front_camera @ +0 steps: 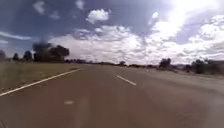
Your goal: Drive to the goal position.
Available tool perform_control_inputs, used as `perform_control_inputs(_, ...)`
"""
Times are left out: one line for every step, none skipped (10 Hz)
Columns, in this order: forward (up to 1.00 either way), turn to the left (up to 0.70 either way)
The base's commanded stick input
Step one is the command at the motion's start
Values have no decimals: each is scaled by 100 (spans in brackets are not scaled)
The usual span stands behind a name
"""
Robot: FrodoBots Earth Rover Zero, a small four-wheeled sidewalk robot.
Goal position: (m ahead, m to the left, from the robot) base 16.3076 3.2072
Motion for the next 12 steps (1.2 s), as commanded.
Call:
perform_control_inputs(100,0)
perform_control_inputs(100,0)
perform_control_inputs(100,0)
perform_control_inputs(100,0)
perform_control_inputs(100,0)
perform_control_inputs(100,0)
perform_control_inputs(100,0)
perform_control_inputs(100,0)
perform_control_inputs(100,0)
perform_control_inputs(100,0)
perform_control_inputs(100,0)
perform_control_inputs(100,0)
